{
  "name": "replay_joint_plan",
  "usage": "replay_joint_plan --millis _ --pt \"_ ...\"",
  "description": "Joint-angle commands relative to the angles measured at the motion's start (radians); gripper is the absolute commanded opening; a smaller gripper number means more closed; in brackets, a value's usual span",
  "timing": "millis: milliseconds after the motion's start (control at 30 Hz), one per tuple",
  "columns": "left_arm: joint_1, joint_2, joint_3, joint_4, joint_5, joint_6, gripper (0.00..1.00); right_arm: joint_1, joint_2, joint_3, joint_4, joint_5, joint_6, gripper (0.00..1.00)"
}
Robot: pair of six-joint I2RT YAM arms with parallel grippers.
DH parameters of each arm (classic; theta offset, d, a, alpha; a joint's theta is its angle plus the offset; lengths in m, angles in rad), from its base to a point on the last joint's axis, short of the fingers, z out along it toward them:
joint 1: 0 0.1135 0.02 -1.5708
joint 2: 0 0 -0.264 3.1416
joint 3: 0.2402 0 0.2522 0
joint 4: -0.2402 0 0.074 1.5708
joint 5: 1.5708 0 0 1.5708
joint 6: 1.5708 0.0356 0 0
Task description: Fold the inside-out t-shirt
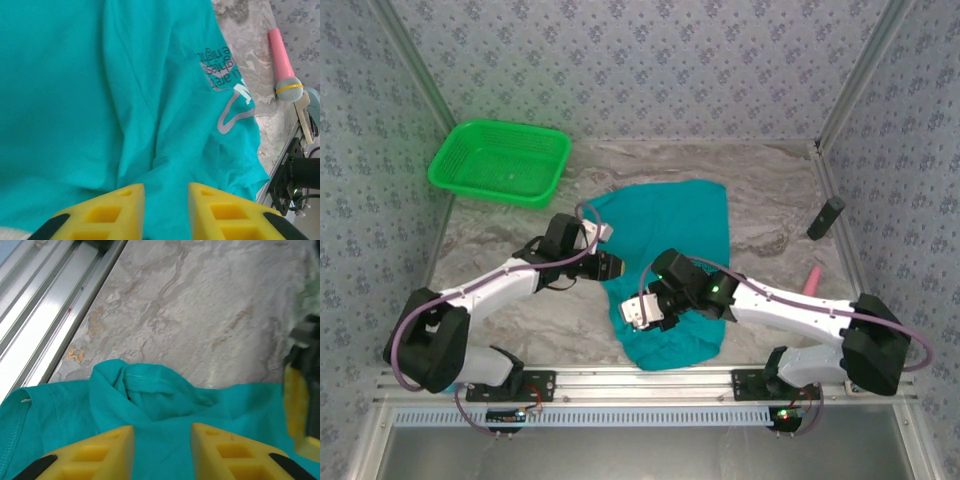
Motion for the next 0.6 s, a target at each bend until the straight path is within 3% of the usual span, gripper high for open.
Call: replay_joint_plan --millis 0,100,233,567 --pt "0.012 -0.08 -0.03 -0.153 0.003 -0.014 0.35 0.043 0.056 0.042 0.025 -0.054 0.056 0.37" --pt "0.012 -0.129 -0.076 -0.222 -0.069 -0.089 0.41 0.073 0.134 0.075 0.023 -0.046 0.081 0.39" --pt "0.013 -0.12 -0.149 -0.138 -0.12 -0.197 0.41 0.067 0.207 0.1 0.035 -0.007 0.108 0.38" --pt "-0.012 -0.03 -0.189 -0.016 -0.123 -0.285 0.39 0.052 0.256 0.12 -0.04 -0.093 0.13 0.33"
